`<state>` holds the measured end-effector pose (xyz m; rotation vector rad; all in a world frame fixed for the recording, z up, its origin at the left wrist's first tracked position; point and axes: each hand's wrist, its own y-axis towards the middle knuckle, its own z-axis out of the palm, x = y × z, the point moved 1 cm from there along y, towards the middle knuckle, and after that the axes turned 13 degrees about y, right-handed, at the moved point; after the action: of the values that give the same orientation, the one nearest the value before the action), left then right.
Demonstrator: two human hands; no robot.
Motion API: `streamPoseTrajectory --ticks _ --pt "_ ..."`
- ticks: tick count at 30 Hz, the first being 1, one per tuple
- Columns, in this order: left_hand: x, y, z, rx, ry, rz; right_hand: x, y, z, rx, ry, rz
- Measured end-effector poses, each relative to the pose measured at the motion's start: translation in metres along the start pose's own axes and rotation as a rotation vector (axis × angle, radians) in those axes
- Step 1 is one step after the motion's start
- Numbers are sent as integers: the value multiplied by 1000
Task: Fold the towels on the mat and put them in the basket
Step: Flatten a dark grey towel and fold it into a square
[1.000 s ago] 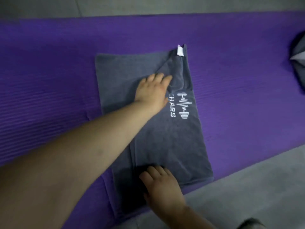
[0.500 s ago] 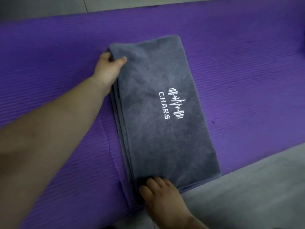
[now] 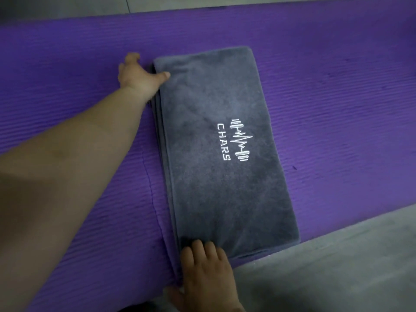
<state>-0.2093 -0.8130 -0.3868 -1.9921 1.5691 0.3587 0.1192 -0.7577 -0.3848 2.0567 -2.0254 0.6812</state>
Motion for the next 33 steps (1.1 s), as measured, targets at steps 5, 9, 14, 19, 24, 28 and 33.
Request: streamPoseTrajectory --ticks 5,9,14,19,24,28,33 --pt "4 -18 3 100 39 30 4 9 9 -125 66 62" --pt "-2 -25 1 168 61 -38 -3 11 2 36 128 104" --pt "-18 -22 -17 304 -276 -159 -29 14 -52 339 576 231" --pt "-62 -23 -24 327 -518 -160 -82 -8 -79 81 993 433" --pt "-126 -39 18 288 -614 -56 -131 -26 -91 -185 953 777" --pt "-136 -62 59 289 -220 209 -146 -28 -95 -114 744 815" --pt "-95 -104 58 171 411 746 -148 -23 -96 -77 666 858"
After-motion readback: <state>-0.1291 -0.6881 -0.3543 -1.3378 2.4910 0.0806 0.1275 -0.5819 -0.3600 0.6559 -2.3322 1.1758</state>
